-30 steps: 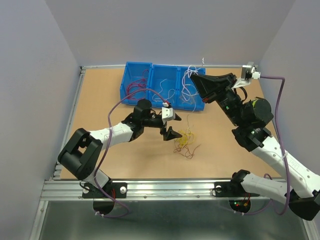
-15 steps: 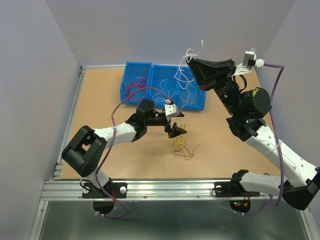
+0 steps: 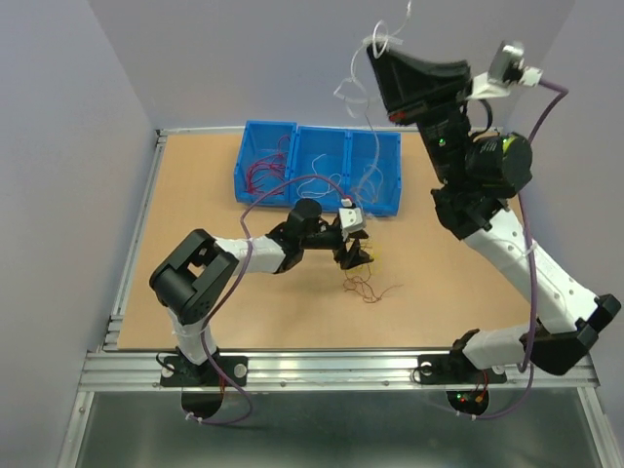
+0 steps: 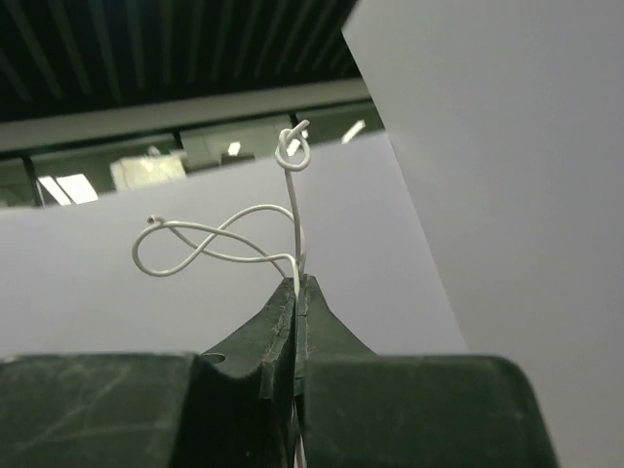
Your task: Untangle the cables
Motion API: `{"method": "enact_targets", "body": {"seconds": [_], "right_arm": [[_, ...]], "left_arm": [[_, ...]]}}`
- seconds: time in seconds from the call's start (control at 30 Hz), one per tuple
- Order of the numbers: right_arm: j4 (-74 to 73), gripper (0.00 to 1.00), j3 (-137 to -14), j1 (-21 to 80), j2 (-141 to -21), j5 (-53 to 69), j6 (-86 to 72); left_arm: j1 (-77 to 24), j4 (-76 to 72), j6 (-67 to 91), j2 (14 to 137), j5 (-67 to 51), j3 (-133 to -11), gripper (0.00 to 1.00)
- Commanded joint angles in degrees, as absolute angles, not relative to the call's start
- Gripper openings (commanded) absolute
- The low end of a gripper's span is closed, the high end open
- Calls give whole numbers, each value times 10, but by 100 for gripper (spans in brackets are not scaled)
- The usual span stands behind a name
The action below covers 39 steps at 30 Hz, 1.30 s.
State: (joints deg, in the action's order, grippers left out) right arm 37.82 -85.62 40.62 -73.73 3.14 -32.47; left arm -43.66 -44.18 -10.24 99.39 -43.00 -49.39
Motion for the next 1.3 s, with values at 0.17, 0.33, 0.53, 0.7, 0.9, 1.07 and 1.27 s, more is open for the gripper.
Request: {"method": "enact_targets", "body": {"seconds": [0.17, 0.33, 0.53, 0.7, 0.9, 1.07, 1.27], "right_arm": [[438, 1, -1306, 410, -912, -75, -244], [425, 1, -1458, 410, -999, -165, -258], [432, 1, -1382, 410, -960, -142, -262], [446, 1, -1267, 410, -925, -139, -211], [474, 1, -1148, 410, -886, -156, -139], [477, 0, -1110, 410, -894, -167, -116], [476, 1, -1095, 410, -939, -166, -101]], "left_arm": [[-442, -380, -125, 1044, -455, -565, 47], [-458, -345, -141, 1069, -453, -585, 37], [-456, -340, -144, 1029, -408, -577, 58], [-430, -294, -143, 962, -352, -585, 71], [-324, -336, -68, 876, -367, -540, 79], [-256, -364, -9, 835, -315, -518, 84], [-212, -387, 43, 781, -163, -494, 87]]}}
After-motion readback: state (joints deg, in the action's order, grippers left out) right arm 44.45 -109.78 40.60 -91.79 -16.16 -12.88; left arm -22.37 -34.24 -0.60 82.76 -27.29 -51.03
